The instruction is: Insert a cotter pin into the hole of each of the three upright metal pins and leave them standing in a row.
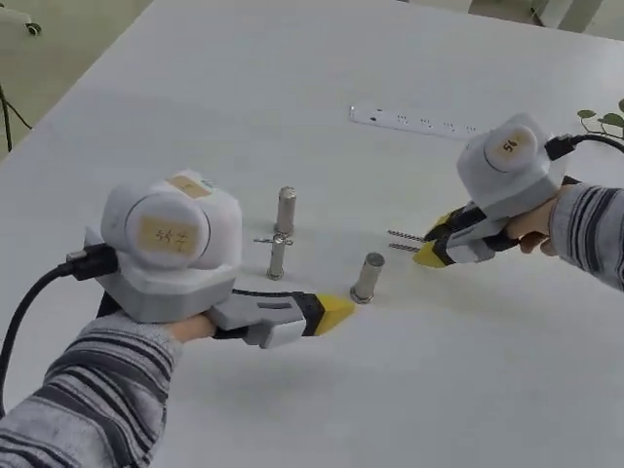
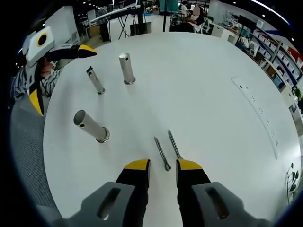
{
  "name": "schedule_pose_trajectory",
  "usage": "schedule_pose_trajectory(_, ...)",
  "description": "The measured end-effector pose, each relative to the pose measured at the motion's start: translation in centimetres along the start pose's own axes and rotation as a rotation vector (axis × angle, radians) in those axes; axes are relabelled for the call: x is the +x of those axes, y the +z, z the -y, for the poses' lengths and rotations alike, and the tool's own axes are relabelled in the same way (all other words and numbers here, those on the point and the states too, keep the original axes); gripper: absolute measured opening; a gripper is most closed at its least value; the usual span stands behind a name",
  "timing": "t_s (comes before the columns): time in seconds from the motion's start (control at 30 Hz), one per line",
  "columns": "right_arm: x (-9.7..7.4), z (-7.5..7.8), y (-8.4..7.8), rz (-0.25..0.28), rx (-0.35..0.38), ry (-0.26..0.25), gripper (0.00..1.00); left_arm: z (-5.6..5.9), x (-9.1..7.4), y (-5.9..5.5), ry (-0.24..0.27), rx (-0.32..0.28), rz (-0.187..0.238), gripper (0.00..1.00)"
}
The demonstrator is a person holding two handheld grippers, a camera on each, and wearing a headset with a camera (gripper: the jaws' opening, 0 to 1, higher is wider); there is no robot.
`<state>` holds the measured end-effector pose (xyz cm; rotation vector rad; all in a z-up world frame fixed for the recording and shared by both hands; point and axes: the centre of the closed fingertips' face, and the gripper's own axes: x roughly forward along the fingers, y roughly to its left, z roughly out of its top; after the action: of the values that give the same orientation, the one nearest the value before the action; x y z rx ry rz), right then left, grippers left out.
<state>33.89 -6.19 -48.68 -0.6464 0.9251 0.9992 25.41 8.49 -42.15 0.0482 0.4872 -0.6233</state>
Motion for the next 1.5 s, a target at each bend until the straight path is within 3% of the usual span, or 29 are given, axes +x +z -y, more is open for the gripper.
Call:
schedule_pose_trajectory(0.17,0.3,0.3,-0.6,-0.042,-0.019,0.004,0.12,0.0,0.1,-0.1,-0.001,-0.001,-0.006,0.98)
schedule_pose_trajectory(0.3,0.3,0.1,-0.6,-0.047,-0.005,0.024,0.09,0.0,0.2,-0.2,-0.001,-0.002,-0.007,0.98)
schedule_pose_trajectory(0.47,0.2,0.2,-0.8,-0.073,-0.038,0.026,0.04,0.2,0.2,-0.2,-0.007,0.002,-0.010,0.97)
schedule_pose_trajectory(0.53,0.2,0.3,-0.9,-0.095,-0.083,0.014,0.00,0.2,0.3,-0.2,-0.008,0.004,-0.010,0.97)
schedule_pose_trajectory(0.7,0.3,0.2,-0.9,-0.097,-0.108,0.012,0.00,0.3,0.3,-0.1,-0.013,0.005,-0.005,0.97)
schedule_pose_trajectory(0.9,0.1,0.2,-0.8,-0.074,-0.093,-0.006,0.00,0.6,0.3,0.0,-0.027,-0.001,0.001,0.96)
schedule_pose_trajectory(1.23,-2.4,0.0,0.6,-0.016,-0.101,-0.045,0.00,1.4,0.3,0.3,-0.040,0.034,-0.006,0.96)
schedule_pose_trajectory(1.5,-4.6,-2.6,2.2,0.062,-0.154,-0.053,0.00,3.1,-0.4,1.5,-0.099,-0.018,0.025,0.91)
